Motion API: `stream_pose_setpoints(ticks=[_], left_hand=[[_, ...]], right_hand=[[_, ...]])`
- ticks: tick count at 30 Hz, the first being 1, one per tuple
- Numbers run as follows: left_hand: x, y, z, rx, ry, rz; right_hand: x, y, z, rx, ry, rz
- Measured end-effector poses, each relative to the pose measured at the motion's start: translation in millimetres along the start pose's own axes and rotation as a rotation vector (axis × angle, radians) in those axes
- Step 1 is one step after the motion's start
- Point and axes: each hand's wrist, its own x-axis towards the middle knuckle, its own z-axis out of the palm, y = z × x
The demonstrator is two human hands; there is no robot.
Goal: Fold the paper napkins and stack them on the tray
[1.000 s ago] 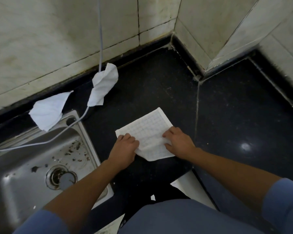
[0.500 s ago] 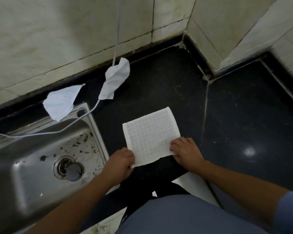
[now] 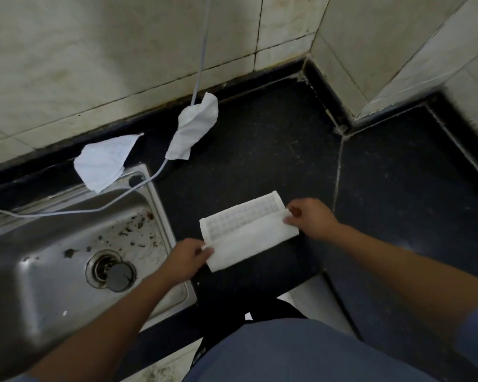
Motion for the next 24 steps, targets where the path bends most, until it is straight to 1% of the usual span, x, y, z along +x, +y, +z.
stream_pose_setpoints(ticks=[2,4,10,13,16,17,18,20,22,24], left_hand=[[16.1,0.7,-11.4,-0.044,0.09,-0.062],[31.9,1.6,-18.6,-0.055,0.14,-0.105],[61.5,4.0,-20.5,0.033,0.144,-0.207],[64.5,6.7,-18.0,0.086,0.178,-0.228],[57.5,7.7,-16.0,0.19,0.259,-0.233],[52.1,9.3,-15.4,0.235,0.312,-0.205],[46.6,10.9,-14.2,0.285,0.357,-0.141],[35.7,16.2,-6.5,0.372,0.374,0.047],[24.2,21.0,9.5,0.432,0.276,0.172],[13.1,16.0,28.6,0.46,0.15,0.166]], right_hand=[[20.3,-9.0,-1.5,-0.011,0.026,0.041],[35.0,-14.5,0.1,-0.043,0.044,0.071],[54.7,-16.8,9.8,-0.104,0.043,0.167],[55.2,-18.1,13.8,-0.149,0.058,0.193],[47.2,-19.1,14.6,-0.216,0.135,0.161],[42.5,-19.6,14.2,-0.236,0.175,0.128],[37.2,-21.0,14.5,-0.247,0.216,0.076],[25.8,-27.4,19.3,-0.236,0.242,-0.061],[13.5,-35.2,31.9,-0.245,0.134,-0.177],[3.2,-33.7,47.1,-0.265,-0.013,-0.198]])
